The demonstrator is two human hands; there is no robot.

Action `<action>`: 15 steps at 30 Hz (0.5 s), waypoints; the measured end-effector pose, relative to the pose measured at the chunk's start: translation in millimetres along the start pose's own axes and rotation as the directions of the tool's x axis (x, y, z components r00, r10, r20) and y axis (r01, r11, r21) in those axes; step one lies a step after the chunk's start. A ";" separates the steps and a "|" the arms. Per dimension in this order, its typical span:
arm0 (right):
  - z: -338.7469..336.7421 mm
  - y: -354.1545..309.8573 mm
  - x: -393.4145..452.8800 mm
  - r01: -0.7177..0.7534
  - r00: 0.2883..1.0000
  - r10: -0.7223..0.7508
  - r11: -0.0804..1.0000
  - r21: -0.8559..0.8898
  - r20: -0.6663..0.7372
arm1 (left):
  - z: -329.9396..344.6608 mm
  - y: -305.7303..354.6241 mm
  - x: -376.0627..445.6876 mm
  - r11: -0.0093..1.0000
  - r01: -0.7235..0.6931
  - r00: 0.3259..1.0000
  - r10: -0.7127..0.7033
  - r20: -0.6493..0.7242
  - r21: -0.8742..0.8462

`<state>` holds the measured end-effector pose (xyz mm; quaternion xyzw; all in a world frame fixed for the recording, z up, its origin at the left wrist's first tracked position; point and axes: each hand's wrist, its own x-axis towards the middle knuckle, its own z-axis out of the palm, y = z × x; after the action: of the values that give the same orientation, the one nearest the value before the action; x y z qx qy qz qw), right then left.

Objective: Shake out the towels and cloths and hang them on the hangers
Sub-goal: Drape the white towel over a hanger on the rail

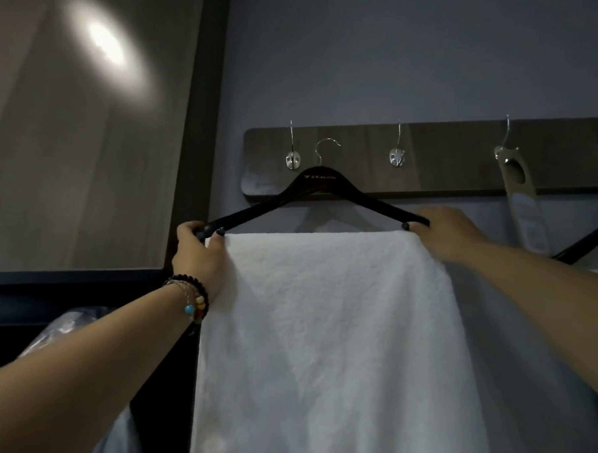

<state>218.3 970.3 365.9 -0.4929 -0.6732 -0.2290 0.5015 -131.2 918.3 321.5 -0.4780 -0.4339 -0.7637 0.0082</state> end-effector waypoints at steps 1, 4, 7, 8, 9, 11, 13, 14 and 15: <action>0.4 0.2 -0.3 0.001 1.000 -0.001 1.000 -0.003 -0.005 | 1.1 -0.6 -0.4 1.000 0.010 1.000 -0.010 0.000 -0.006; -2.5 0.3 -2.8 -0.002 1.000 0.002 1.000 -0.005 -0.020 | 4.4 -5.2 -1.0 0.999 0.015 1.000 -0.015 0.005 -0.028; -7.6 6.3 -5.9 -0.008 0.999 0.006 0.999 -0.042 -0.045 | 12.1 -8.9 -1.4 1.000 0.001 1.000 0.000 0.026 -0.027; -9.8 10.0 -7.4 -0.013 0.998 0.010 0.999 -0.047 -0.055 | 16.4 -8.7 -2.5 1.000 -0.006 0.999 0.007 0.037 -0.025; -12.1 14.6 -9.1 -0.022 0.998 0.018 0.999 -0.049 -0.066 | 21.6 -8.1 -3.4 0.999 -0.009 0.999 0.011 0.050 -0.030; -17.0 25.8 -12.9 -0.038 0.996 0.033 0.997 -0.062 -0.082 | 34.6 -5.6 -6.4 0.998 -0.009 0.997 0.014 0.078 -0.058; -22.7 37.8 -17.7 -0.054 0.995 0.047 0.995 -0.083 -0.085 | 49.7 -2.7 -10.1 0.997 -0.002 0.994 0.011 0.105 -0.081; -25.6 44.2 -19.7 -0.063 0.995 0.055 0.994 -0.093 -0.086 | 57.6 -1.4 -12.3 0.996 0.002 0.993 0.009 0.118 -0.093; -28.3 50.7 -21.8 -0.070 0.994 0.062 0.992 -0.101 -0.086 | 65.4 -0.4 -14.7 0.994 0.006 0.991 0.008 0.131 -0.106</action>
<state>276.6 959.0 348.0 -0.5304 -0.6223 -0.2672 0.5099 -76.1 956.5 321.2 -0.5273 -0.3922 -0.7524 -0.0453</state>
